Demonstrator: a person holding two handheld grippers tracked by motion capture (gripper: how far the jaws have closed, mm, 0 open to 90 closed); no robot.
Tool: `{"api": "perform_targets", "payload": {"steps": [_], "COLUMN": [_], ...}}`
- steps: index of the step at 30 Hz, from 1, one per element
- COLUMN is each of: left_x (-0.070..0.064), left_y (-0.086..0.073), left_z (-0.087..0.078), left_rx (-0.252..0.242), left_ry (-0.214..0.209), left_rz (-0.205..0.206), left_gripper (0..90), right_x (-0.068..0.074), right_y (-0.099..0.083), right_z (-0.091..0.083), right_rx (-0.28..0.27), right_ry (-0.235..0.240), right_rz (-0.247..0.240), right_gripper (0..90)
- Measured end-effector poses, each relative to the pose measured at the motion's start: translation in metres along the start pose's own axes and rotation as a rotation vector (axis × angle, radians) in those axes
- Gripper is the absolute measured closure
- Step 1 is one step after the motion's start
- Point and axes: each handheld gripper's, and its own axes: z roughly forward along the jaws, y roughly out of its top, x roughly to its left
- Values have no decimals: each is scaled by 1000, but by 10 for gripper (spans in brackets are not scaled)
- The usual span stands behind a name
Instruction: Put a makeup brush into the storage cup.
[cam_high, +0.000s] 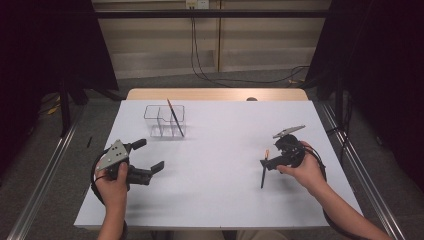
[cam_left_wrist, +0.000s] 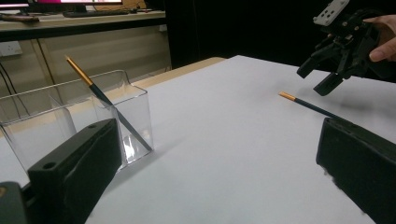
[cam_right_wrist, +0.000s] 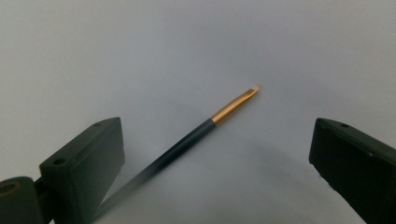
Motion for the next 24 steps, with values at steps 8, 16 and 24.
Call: {"api": "perform_targets", "payload": {"steps": [8, 16, 24], "left_x": [0, 0, 0], "left_y": [0, 0, 0], "left_z": [0, 1, 1], "left_rx": [2, 7, 5], "left_ry": [2, -1, -4], "left_rz": [-1, 3, -2], "left_gripper": [2, 2, 2], "right_x": [2, 5, 8], "right_y": [5, 9, 9], "right_z": [3, 5, 10], "right_rx": [118, 197, 251], "right_ry": [-10, 5, 8], "right_rz": [-5, 10, 2], "right_gripper": [42, 59, 75]}}
